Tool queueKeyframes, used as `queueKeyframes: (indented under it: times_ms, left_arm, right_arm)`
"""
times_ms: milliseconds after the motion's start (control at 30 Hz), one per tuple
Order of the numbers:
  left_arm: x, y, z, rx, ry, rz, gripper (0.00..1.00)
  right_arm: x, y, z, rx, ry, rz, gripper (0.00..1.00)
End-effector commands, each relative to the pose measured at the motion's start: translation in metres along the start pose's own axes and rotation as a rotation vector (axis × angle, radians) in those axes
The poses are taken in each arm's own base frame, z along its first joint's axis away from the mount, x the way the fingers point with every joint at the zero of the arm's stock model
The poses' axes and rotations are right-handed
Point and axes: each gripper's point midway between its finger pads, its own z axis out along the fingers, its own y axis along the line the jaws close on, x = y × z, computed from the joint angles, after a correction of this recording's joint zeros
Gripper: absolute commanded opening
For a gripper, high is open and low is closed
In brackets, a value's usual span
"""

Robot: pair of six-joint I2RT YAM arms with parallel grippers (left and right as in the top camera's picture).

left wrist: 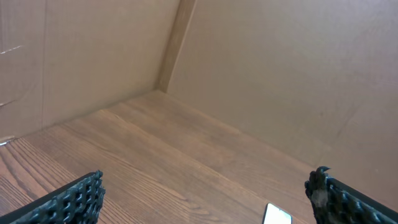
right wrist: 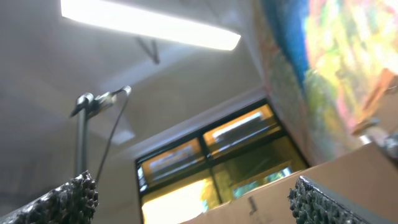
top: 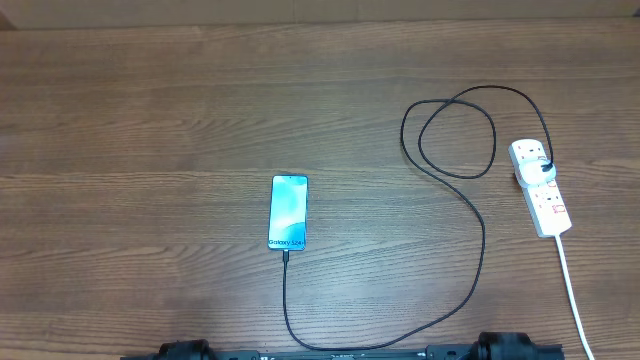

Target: Plug charger to phone and switch on socket

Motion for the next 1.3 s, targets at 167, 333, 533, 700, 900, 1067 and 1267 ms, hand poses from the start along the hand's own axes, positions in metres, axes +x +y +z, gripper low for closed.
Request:
queueKeyframes:
  times_ms: [167, 333, 533, 700, 900, 1067, 1267]
  left_arm:
    - [0.001, 0.002, -0.003, -0.002, -0.015, -0.008, 1.0]
    - [0.001, 0.002, -0.003, -0.002, -0.015, -0.008, 1.0]
    - [0.001, 0.002, -0.003, -0.002, -0.015, -0.008, 1.0]
    - [0.001, 0.002, -0.003, -0.002, -0.015, -0.008, 0.99]
    - [0.001, 0.002, -0.003, -0.002, -0.015, -0.008, 1.0]
    - [0.001, 0.002, -0.003, -0.002, -0.015, -0.008, 0.99]
    - [0.001, 0.002, -0.003, -0.002, -0.015, -0.008, 1.0]
  right_arm:
    - [0.058, -0.057, 0.005, 0.235, 0.168, -0.029, 1.0]
    - [0.089, -0.087, 0.008, 0.347, 0.235, -0.053, 1.0]
    - [0.17, -0.138, 0.014, 0.465, 0.415, -0.085, 1.0]
    - [0.249, -0.184, 0.012, 0.529, 0.549, -0.101, 1.0]
    - [0.326, -0.207, 0.011, 0.453, 0.634, -0.06, 1.0]
    - [0.365, -0.222, 0.005, 0.413, 0.646, -0.043, 1.0]
    - [0.392, -0.236, -0.002, 0.383, 0.612, -0.035, 1.0]
